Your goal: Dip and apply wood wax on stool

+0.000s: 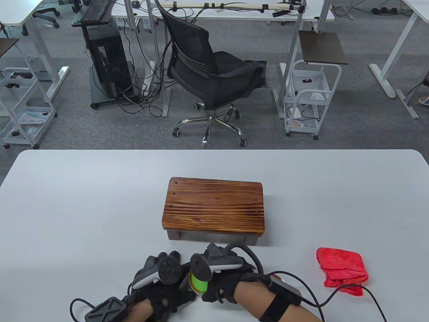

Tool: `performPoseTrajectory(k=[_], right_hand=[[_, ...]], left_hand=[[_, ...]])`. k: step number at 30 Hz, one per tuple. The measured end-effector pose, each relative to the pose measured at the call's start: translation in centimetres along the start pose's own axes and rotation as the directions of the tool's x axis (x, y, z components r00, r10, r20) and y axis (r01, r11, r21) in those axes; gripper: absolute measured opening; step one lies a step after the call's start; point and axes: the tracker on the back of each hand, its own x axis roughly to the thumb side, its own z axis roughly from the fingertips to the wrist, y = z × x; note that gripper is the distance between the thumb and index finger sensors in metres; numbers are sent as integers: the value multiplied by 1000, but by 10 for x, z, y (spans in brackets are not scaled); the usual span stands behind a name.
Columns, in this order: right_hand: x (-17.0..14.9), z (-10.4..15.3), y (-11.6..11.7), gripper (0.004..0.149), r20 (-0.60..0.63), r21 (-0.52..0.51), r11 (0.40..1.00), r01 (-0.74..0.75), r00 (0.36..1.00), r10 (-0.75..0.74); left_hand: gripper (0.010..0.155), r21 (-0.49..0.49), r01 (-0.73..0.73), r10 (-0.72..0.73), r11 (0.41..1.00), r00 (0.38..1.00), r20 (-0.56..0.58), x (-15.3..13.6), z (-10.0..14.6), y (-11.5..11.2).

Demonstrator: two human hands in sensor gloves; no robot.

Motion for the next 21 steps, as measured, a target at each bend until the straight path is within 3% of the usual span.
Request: performPoseTrajectory(k=[21], right_hand=[[-13, 6, 14, 94, 40, -121, 972, 203, 979, -200]], left_hand=[[67, -3, 1, -1, 1000, 1000, -2, 0, 0, 0]])
